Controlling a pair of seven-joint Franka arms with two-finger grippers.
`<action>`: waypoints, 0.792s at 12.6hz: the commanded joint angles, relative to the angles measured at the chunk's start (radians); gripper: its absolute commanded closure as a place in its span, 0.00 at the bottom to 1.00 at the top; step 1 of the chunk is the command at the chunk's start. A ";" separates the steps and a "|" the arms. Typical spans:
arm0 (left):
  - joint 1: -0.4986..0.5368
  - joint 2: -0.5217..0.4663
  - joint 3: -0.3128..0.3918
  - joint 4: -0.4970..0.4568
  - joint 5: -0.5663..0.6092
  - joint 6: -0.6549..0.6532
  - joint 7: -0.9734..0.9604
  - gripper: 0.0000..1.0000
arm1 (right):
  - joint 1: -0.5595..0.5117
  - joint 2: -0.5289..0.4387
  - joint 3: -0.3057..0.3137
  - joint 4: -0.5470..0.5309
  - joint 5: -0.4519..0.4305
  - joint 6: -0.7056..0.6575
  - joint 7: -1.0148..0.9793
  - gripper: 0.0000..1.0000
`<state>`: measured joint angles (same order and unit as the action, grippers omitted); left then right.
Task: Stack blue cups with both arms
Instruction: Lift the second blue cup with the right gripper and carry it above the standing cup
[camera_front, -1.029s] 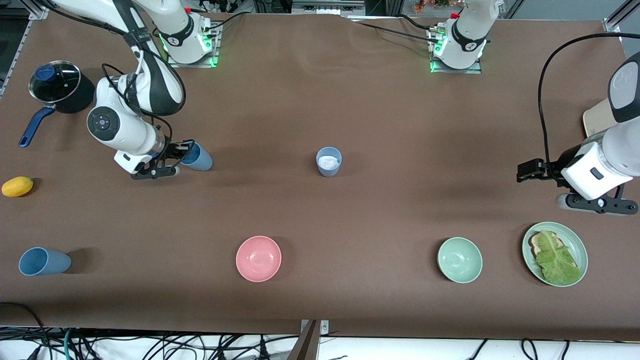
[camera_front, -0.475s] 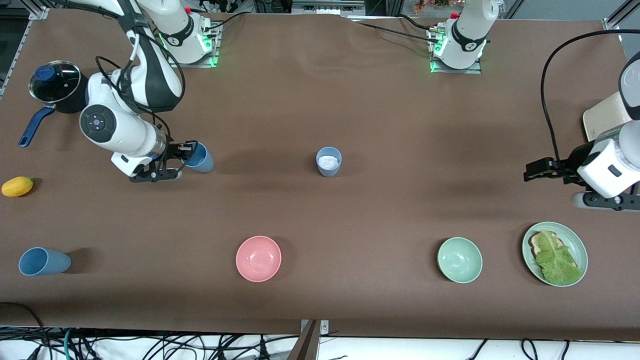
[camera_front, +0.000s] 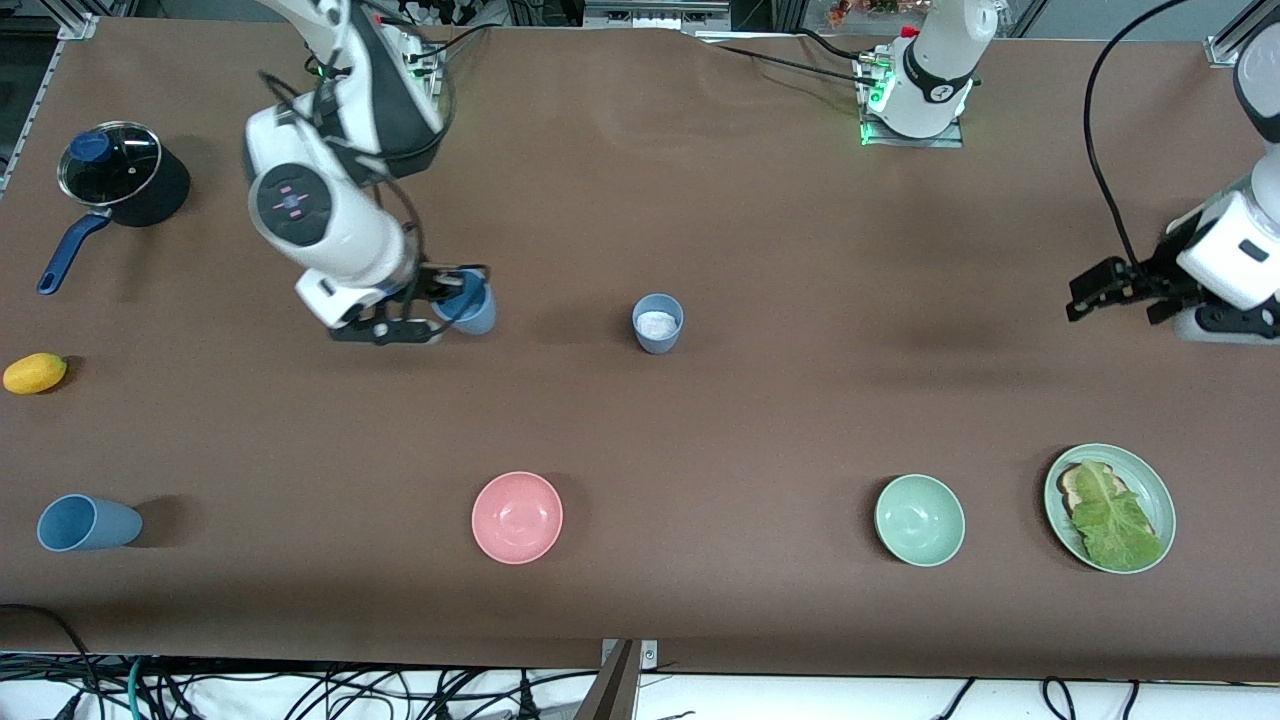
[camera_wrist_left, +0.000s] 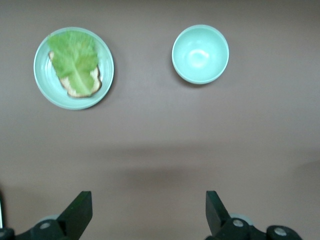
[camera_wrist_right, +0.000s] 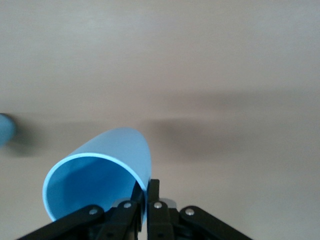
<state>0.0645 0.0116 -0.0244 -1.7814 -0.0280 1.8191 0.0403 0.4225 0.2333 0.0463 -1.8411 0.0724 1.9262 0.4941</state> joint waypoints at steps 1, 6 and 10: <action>0.006 -0.036 0.004 -0.035 -0.023 0.016 0.021 0.00 | 0.094 0.092 -0.006 0.190 0.013 -0.107 0.169 1.00; 0.003 -0.038 -0.005 -0.018 0.011 -0.009 0.018 0.00 | 0.231 0.214 -0.008 0.359 0.067 -0.118 0.441 1.00; 0.005 -0.038 -0.005 -0.018 0.016 -0.012 0.019 0.00 | 0.295 0.265 -0.008 0.421 0.069 -0.116 0.570 1.00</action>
<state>0.0673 -0.0137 -0.0273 -1.8021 -0.0274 1.8191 0.0425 0.6991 0.4755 0.0484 -1.4746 0.1234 1.8373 1.0209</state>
